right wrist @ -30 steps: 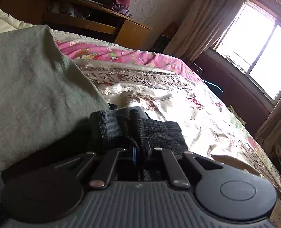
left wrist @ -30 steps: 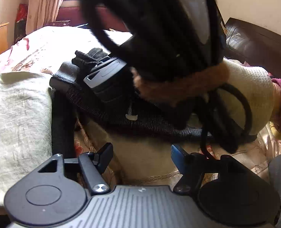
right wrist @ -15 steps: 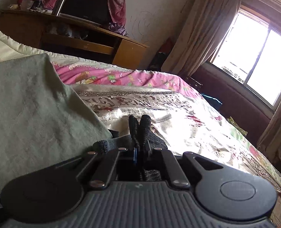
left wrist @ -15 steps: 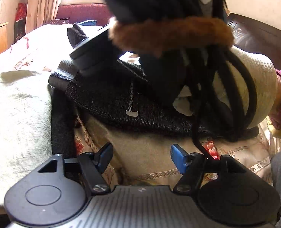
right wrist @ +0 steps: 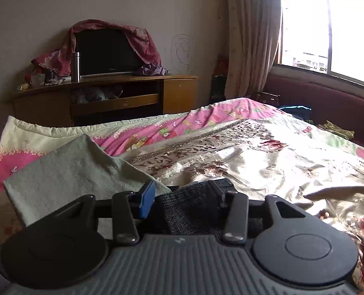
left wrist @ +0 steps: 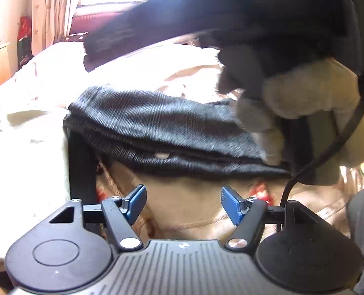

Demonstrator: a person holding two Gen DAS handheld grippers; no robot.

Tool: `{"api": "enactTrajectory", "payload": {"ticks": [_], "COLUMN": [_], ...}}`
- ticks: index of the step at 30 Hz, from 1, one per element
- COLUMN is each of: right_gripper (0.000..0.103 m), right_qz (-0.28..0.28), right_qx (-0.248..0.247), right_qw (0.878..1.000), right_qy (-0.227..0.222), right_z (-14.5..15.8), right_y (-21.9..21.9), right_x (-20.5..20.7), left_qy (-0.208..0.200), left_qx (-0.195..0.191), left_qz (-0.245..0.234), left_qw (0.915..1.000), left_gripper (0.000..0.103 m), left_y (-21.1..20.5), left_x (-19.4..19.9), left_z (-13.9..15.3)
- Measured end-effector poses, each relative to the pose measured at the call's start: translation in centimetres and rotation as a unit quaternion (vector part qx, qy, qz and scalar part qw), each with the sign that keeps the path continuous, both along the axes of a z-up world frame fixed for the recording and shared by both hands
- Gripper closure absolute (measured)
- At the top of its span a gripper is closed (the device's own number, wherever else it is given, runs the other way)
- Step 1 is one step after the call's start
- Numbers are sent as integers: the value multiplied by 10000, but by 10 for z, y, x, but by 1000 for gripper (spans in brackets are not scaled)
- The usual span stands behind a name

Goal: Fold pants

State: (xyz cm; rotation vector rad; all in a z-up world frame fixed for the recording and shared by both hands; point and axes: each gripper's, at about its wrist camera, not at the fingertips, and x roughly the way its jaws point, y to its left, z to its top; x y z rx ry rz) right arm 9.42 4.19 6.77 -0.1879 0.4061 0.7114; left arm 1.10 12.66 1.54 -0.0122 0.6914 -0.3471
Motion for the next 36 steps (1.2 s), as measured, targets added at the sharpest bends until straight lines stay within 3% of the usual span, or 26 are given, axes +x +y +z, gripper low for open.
{"api": "enactTrajectory", "payload": {"ticks": [3,5,8,11,15,19,22,24,26,30,33,36], "right_gripper": [57,57,57,54,54,54,54,52,51,51,52,82], "right_qz": [-970,-1790,-2902,-3574,-3424,-3012,-2772,-2605,-2486,-2299,-2246,-2197], "right_qx": [52,13,147,767,1789,2408,2859,2871,2867,3485,3589,3388], "right_qw": [9945,9820,9513,9156,8852,8804,8702,8711,8736,8447,8415,8505], "right_qy": [382,610,1027,1675,2592,2758,2901,3015,3047,3349,3356,3371], "right_z": [0,-6,-17,-37,-74,-90,-95,-97,-101,-114,-114,-111], "right_y": [-67,-125,-208,-277,-321,-336,-343,-342,-343,-362,-363,-354], "right_x": [6,3,-9,-16,-4,15,27,33,35,39,38,36], "left_qy": [-231,-326,-414,-334,-168,-129,-5,-7,-144,-803,-1131,-1132], "left_qx": [127,158,228,330,565,918,1020,1037,1088,1584,1913,1958], "left_qz": [-143,-290,-597,-990,-1521,-2030,-2290,-2449,-2539,-2652,-2831,-2879], "left_qw": [9995,9989,9971,9940,9866,9748,9681,9640,9610,9477,9330,9306], "left_gripper": [23,23,23,23,23,23,23,23,23,23,23,23], "left_y": [-16,-29,-58,-92,-135,-164,-182,-197,-214,-243,-250,-251], "left_x": [7,19,35,55,60,34,23,19,18,11,-1,-8], "left_z": [8,13,15,9,2,3,-6,-10,-16,-26,-28,-28]}}
